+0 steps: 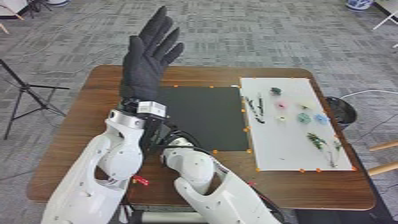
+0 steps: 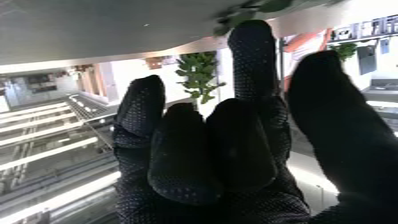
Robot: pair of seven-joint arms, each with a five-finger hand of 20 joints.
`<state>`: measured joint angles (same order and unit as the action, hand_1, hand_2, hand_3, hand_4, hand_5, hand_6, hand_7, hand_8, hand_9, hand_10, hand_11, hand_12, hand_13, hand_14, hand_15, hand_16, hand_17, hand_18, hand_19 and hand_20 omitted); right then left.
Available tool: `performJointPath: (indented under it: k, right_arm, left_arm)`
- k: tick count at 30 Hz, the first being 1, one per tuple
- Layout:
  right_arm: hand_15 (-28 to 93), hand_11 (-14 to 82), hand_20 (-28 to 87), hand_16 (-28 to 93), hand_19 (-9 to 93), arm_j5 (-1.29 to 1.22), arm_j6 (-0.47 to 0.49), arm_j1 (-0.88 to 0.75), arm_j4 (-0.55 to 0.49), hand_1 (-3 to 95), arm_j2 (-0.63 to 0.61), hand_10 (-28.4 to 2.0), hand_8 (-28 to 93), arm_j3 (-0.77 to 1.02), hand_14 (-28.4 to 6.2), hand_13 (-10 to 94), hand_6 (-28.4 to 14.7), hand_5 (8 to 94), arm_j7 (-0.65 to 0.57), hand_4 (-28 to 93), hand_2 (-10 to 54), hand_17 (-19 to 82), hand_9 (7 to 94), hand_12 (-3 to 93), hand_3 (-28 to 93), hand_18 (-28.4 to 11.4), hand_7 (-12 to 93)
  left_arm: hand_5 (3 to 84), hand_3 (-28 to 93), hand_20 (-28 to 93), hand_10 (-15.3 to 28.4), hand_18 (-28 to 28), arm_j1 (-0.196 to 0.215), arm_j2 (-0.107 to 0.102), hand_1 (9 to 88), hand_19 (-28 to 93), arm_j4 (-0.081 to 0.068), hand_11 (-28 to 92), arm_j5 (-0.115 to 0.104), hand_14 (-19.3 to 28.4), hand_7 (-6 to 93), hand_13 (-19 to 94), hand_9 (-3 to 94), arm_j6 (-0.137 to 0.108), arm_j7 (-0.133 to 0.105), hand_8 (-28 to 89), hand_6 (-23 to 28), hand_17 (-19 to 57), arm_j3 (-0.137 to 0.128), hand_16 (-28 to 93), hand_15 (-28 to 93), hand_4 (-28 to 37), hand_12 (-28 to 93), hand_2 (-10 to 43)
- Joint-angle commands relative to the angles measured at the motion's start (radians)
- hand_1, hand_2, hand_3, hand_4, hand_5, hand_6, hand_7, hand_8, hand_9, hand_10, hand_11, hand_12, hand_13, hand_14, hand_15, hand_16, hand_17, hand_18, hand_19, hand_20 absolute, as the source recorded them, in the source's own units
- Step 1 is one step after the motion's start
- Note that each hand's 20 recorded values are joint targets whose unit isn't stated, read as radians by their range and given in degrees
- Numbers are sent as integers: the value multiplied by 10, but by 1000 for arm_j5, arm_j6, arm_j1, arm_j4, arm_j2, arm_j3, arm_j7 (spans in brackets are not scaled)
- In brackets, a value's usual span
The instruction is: Arrange flowers
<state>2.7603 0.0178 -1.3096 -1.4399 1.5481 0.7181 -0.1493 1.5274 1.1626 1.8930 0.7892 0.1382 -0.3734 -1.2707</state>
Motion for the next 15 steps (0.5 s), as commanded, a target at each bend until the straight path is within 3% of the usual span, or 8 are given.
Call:
performJointPath:
  k: [1,5,7,9,12,13,14,15]
  right_arm:
    - [884,724,340,388,868,-12,23,-14,10,271,-11,-85,101,-8,-103,770,-4,731,12,-216,-21,349,817,615,799,-200,428]
    - [879,720,342,391,862,-58,-13,-5,-8,267,-33,-88,92,-26,-107,758,-10,706,-3,-209,-17,337,802,617,801,-201,422]
    - [862,700,349,386,852,-67,-62,4,-11,302,-39,-107,87,-38,-111,732,-17,583,-3,-180,26,318,729,563,834,-205,340]
    - [856,660,352,380,848,-86,-77,12,-23,315,-46,-117,-77,-46,-110,718,-13,489,4,-168,40,312,680,591,866,-208,301]
    - [854,596,352,364,846,-101,-41,18,-43,367,-55,-121,-123,-38,-111,705,-3,386,44,-179,-5,305,654,609,898,-210,243]
    - [857,601,353,353,845,-111,-18,16,-50,373,-56,-121,-124,-30,-111,706,7,362,55,-178,-10,305,654,585,910,-211,231]
    - [859,603,355,343,845,-100,21,13,-56,374,-53,-122,-128,-17,-112,709,16,348,65,-170,-12,305,659,563,923,-213,219]
    - [860,601,356,340,845,-82,69,12,-62,373,-51,-123,-131,-9,-114,711,26,342,69,-160,-6,305,663,555,928,-214,208]
  left_arm:
    - [225,473,53,88,195,-1,16,278,378,-1,69,-1,114,149,132,173,11,3,-80,-1,-147,0,112,13,-267,197,-14]
    - [225,474,53,88,195,-1,23,277,378,-5,69,1,114,148,132,173,24,11,-80,-1,-148,-7,112,14,-267,197,-14]
    - [225,475,54,88,195,-1,26,277,379,-6,69,-1,115,149,132,173,28,17,-80,-1,-148,-9,113,15,-267,197,-15]
    - [225,475,54,88,195,-5,30,277,379,-10,69,0,114,149,132,173,35,22,-80,-1,-147,-9,112,15,-268,197,-15]
    - [225,478,54,88,195,-12,34,276,380,-15,69,4,115,148,132,173,44,32,-80,-1,-148,-10,112,16,-268,197,-15]
    - [225,477,54,88,195,-18,33,276,380,-19,69,10,115,148,132,173,42,23,-80,-1,-148,-6,112,16,-269,197,-15]
    - [225,474,53,87,195,-21,30,278,379,-18,70,8,114,148,132,173,23,21,-80,-1,-148,0,111,16,-270,197,-14]
    - [224,472,53,87,195,-22,30,279,380,-20,69,4,114,148,132,173,28,18,-80,-1,-148,-1,112,17,-270,197,-13]
